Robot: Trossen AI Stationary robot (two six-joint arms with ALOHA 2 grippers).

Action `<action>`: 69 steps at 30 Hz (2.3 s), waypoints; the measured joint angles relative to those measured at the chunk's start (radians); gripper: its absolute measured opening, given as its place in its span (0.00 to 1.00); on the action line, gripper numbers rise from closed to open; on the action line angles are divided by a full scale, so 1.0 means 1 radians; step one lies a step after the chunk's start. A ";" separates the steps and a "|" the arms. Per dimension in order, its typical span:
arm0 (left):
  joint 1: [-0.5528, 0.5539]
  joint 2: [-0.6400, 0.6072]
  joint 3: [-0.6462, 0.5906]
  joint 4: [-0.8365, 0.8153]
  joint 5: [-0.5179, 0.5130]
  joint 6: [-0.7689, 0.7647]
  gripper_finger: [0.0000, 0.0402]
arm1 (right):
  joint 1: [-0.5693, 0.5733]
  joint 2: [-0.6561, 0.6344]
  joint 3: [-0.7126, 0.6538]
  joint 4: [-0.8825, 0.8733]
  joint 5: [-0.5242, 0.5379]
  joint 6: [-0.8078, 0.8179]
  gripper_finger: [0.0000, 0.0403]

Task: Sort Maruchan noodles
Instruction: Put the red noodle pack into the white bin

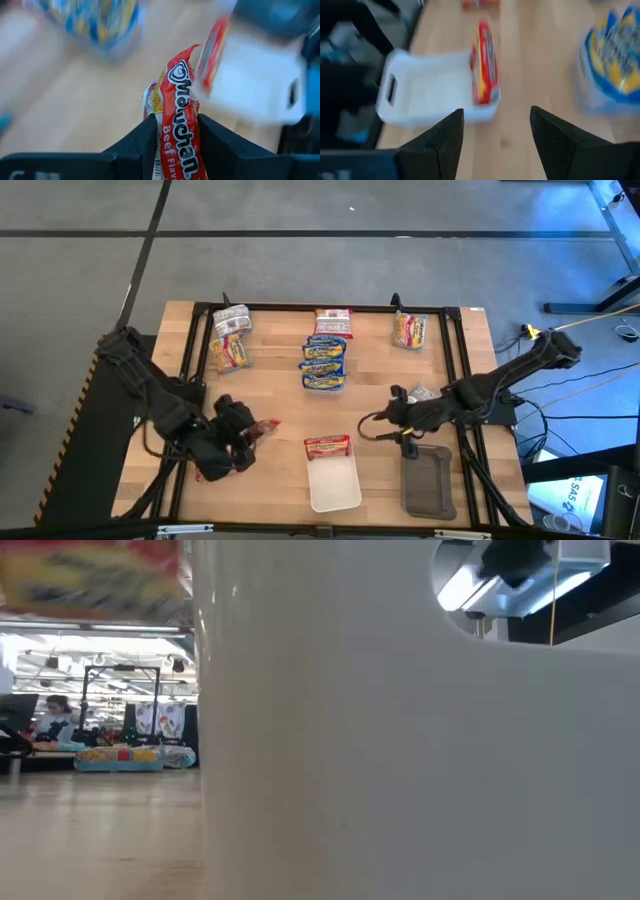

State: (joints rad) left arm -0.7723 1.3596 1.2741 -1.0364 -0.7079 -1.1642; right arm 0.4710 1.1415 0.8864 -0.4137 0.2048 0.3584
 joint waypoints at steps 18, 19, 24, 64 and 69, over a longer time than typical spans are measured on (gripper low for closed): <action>0.060 -0.016 -0.246 1.187 -0.159 0.901 0.30 | -0.138 0.197 -0.249 0.998 -0.110 -0.097 0.51; 0.072 -0.016 -0.267 1.249 -0.151 0.938 0.30 | -0.138 0.220 -0.248 1.035 -0.111 -0.097 0.51; 0.130 -0.016 -0.340 1.489 -0.076 1.056 0.30 | -0.138 0.315 -0.248 1.214 -0.142 -0.142 0.56; 0.240 -0.015 -0.353 1.659 0.117 1.196 0.30 | -0.140 0.349 -0.121 1.398 -0.119 -0.367 0.28; 0.240 -0.015 -0.353 1.658 0.071 1.159 0.32 | -0.140 0.349 -0.121 1.391 -0.119 -0.371 0.21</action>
State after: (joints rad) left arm -0.5327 1.3445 0.9211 0.6218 -0.6364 -0.0052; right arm 0.3313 1.4906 0.7654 0.9774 0.0856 -0.0121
